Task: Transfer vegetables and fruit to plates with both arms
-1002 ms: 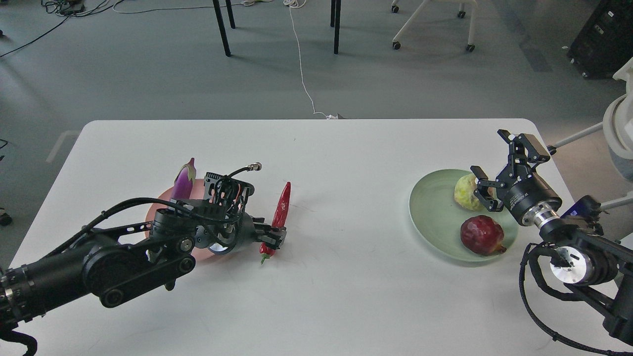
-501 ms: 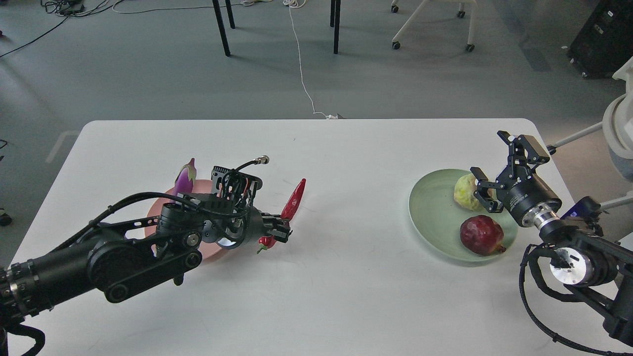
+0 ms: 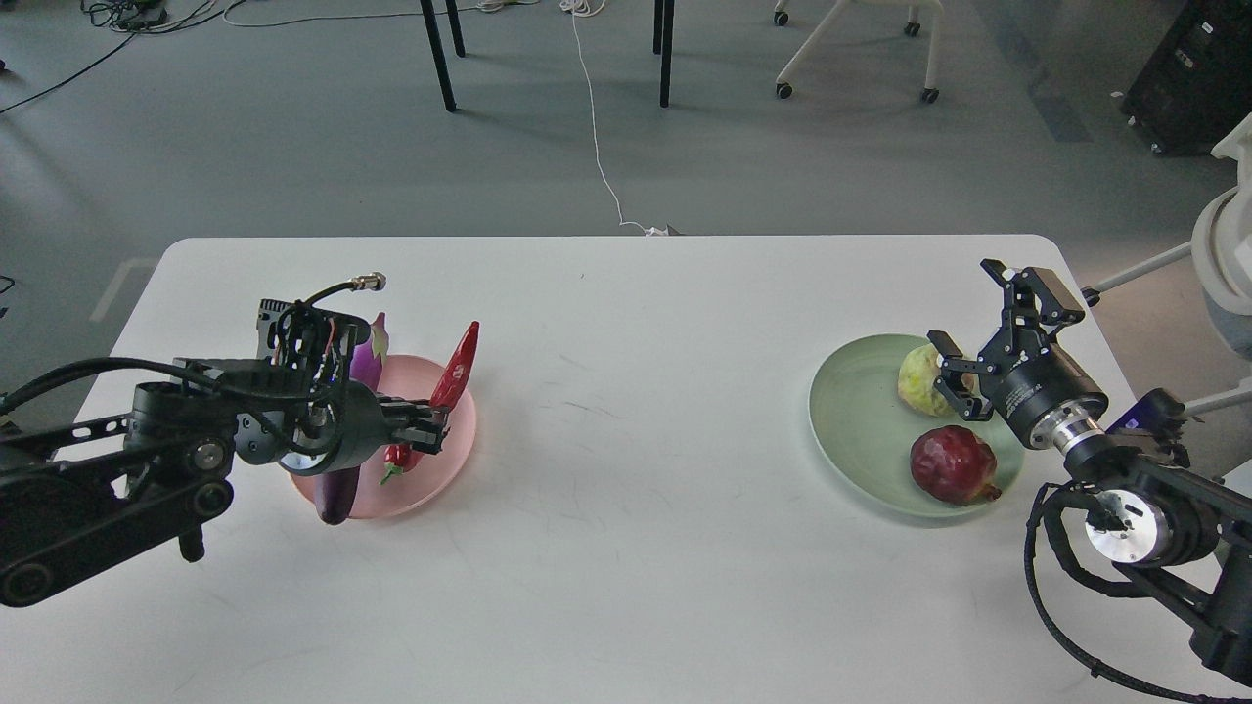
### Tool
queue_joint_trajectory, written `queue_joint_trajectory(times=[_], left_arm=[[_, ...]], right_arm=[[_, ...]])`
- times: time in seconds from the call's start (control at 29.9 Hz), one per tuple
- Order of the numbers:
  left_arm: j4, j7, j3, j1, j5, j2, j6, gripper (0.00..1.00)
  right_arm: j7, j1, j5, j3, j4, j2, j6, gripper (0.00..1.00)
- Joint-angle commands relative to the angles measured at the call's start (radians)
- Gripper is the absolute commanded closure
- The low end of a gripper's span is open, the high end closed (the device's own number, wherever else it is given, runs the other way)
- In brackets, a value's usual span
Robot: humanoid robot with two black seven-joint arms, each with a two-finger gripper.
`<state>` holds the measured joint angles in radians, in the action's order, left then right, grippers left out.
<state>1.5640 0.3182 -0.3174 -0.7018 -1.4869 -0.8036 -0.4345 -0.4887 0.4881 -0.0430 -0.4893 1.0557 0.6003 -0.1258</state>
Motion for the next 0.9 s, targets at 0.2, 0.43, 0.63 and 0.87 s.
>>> queue_joint_trajectory(times=[0.2,0.43,0.63,0.87], left_arm=[[0.013,-0.044,-0.044,0.033,0.031,-0.015,0.062,0.01],[0.011,-0.146,-0.248,0.041,0.267,-0.023,0.089,0.01],[0.007,-0.375,-0.292,0.07,0.676,0.035,0.337,0.01],[-0.03,-0.481,-0.455,0.287,0.833,0.207,0.614,0.01]], right_arm=[[0.0,0.012,-0.002,0.001,0.0,0.003,0.0,0.01],[0.0,0.069,-0.003,0.003,-0.002,0.009,-0.002,0.01],[0.0,0.107,-0.002,0.006,0.0,-0.008,0.001,0.01],[0.0,0.104,-0.003,0.008,-0.005,-0.126,0.012,0.01]])
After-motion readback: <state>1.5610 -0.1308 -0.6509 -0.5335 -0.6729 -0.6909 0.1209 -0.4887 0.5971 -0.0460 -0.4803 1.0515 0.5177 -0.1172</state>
